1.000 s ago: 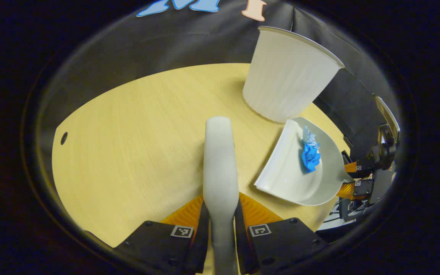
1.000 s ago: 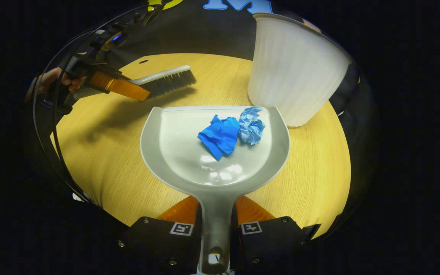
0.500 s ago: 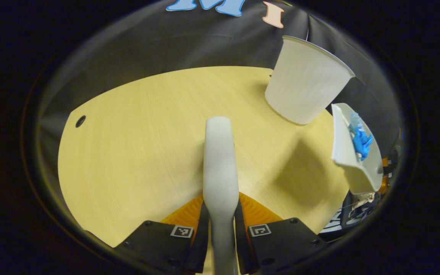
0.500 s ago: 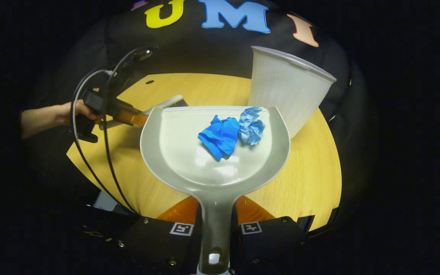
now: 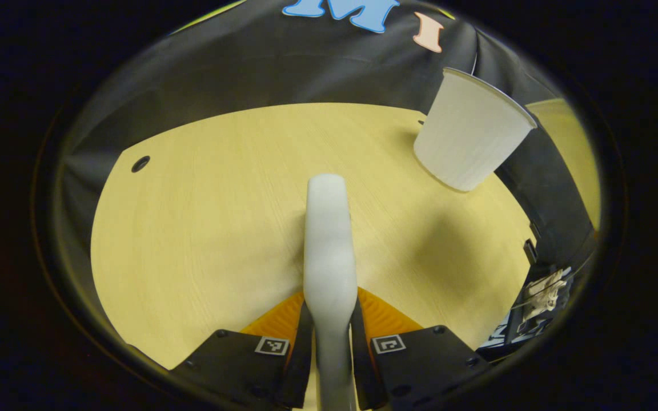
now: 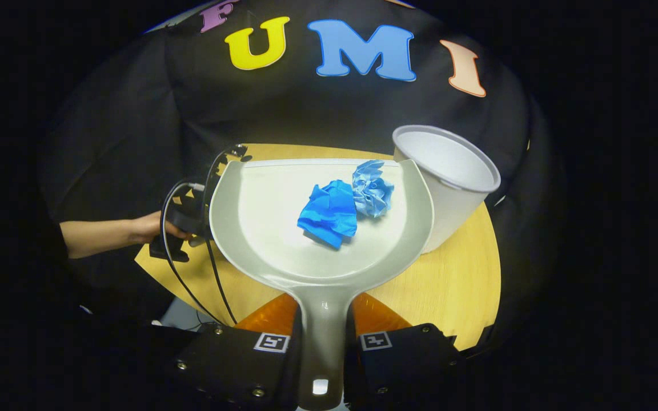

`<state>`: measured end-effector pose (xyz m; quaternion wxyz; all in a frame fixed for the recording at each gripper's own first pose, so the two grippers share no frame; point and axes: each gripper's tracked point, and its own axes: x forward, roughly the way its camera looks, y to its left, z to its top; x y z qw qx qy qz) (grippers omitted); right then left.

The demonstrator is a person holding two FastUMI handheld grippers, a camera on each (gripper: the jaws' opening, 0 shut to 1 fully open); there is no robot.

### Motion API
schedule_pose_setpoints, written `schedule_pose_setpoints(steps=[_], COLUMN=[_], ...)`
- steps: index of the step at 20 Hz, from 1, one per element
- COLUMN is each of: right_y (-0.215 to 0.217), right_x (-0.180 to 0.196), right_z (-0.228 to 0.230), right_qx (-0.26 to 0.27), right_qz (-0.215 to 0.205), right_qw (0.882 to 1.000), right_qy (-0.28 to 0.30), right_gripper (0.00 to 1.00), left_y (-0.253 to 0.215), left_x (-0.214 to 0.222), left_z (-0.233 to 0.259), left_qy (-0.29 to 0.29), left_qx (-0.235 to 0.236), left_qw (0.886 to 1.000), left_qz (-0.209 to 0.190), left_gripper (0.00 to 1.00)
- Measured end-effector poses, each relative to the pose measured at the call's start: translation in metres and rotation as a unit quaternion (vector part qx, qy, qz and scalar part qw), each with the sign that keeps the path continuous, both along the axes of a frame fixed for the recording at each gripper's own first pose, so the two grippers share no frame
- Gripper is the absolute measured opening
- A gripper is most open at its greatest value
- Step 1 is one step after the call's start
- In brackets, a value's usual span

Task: Pick up the small broom and dustpan from the desktop, sweep the trash into the dustpan with the broom, and then empty the trash into the garbage bin.

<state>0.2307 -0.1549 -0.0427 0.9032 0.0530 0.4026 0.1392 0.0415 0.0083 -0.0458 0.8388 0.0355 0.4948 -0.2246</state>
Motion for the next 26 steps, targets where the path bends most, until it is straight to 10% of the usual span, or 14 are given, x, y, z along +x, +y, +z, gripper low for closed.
schedule_pose_setpoints(steps=[17, 20, 26], right_y=[-0.067, -0.07, -0.085], right_x=[0.112, 0.129, 0.164], right_z=[0.047, 0.056, 0.069], right_qx=[0.114, 0.211, 0.404], right_qz=[-0.11, -0.142, -0.215], right_qw=[0.987, 0.967, 0.889], right_qy=[0.008, 0.023, 0.033], right_gripper=[0.31, 0.31, 0.3], left_y=[0.049, 0.052, 0.039], left_x=[-0.003, -0.009, -0.025], left_z=[0.028, 0.03, 0.032], left_qy=[-0.01, -0.01, -0.009], left_qx=[0.002, 0.003, 0.007], left_qw=[0.999, 0.999, 0.999], left_qz=[0.041, 0.043, 0.034], left_gripper=[0.41, 0.36, 0.41])
